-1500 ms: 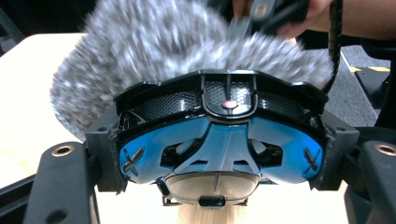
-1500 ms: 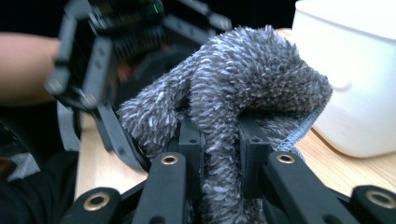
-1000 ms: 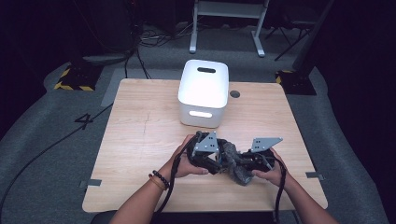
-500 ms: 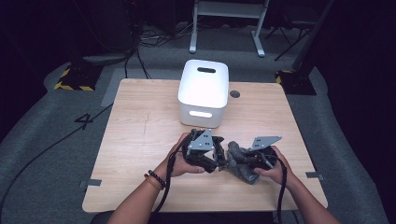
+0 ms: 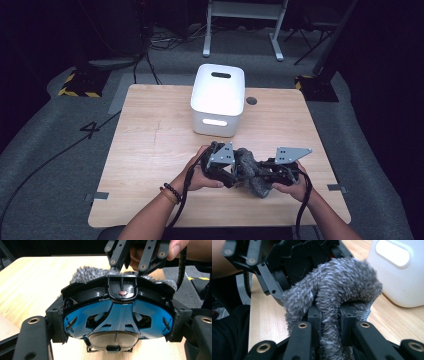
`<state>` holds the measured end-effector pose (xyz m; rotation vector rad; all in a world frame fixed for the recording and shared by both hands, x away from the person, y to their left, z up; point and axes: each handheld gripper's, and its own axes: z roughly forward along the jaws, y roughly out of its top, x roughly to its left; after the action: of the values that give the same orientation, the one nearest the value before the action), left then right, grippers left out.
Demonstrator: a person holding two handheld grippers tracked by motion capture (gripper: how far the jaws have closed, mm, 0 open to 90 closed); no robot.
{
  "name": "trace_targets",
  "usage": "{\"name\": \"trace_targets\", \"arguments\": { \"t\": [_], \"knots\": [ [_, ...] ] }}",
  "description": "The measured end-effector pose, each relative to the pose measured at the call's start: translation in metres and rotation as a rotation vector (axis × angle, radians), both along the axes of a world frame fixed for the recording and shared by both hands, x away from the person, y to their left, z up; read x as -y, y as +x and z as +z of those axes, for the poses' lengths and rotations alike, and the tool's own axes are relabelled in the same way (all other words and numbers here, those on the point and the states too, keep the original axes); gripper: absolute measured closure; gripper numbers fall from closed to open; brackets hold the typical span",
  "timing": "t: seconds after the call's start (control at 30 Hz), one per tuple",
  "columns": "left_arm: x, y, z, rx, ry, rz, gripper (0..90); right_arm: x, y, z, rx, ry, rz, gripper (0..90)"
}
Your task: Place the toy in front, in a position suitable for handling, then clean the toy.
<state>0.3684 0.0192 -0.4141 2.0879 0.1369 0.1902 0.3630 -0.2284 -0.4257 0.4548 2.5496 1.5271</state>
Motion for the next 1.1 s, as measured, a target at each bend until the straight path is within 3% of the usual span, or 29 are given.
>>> {"name": "trace_targets", "arguments": {
  "t": [0.07, 0.27, 0.37, 0.47, 0.67, 0.73, 0.83, 0.93, 1.03, 1.1],
  "knots": [
    [-0.002, 0.001, 0.0, -0.007, -0.008, 0.005, 25.5, -0.001, 0.001, -0.003, -0.013, 0.0, 0.001, 76.3],
    [-0.007, 0.003, 0.002, -0.003, -0.021, 0.025, 25.5, -0.006, 0.001, -0.02, 0.012, -0.139, -0.019, 76.3],
    [-0.008, 0.004, 0.003, -0.009, -0.035, 0.029, 25.5, -0.007, 0.005, -0.028, 0.001, -0.185, -0.03, 76.3],
    [-0.01, 0.005, 0.005, -0.007, -0.053, 0.024, 25.5, -0.004, 0.01, -0.037, -0.027, -0.222, -0.048, 76.3],
    [-0.015, 0.004, 0.008, -0.019, -0.08, -0.007, 25.5, -0.003, 0.02, -0.05, -0.042, -0.305, -0.084, 76.0],
    [-0.014, 0.002, 0.009, -0.009, -0.066, -0.01, 25.5, -0.002, 0.025, -0.053, -0.044, -0.328, -0.11, 75.9],
    [-0.012, 0.001, 0.009, -0.007, -0.056, -0.017, 25.5, 0.004, 0.029, -0.048, -0.053, -0.278, -0.138, 76.0],
    [-0.01, 0.001, 0.005, -0.009, -0.041, -0.011, 25.5, 0.011, 0.028, -0.03, -0.04, -0.157, -0.143, 76.0],
    [-0.008, 0.001, 0.003, -0.011, -0.026, -0.011, 25.5, 0.013, 0.022, -0.013, -0.036, -0.036, -0.101, 76.0],
    [-0.005, 0.001, 0.003, -0.007, -0.027, -0.022, 25.5, 0.009, 0.019, -0.009, -0.045, -0.007, -0.074, 75.9]
  ]
}}
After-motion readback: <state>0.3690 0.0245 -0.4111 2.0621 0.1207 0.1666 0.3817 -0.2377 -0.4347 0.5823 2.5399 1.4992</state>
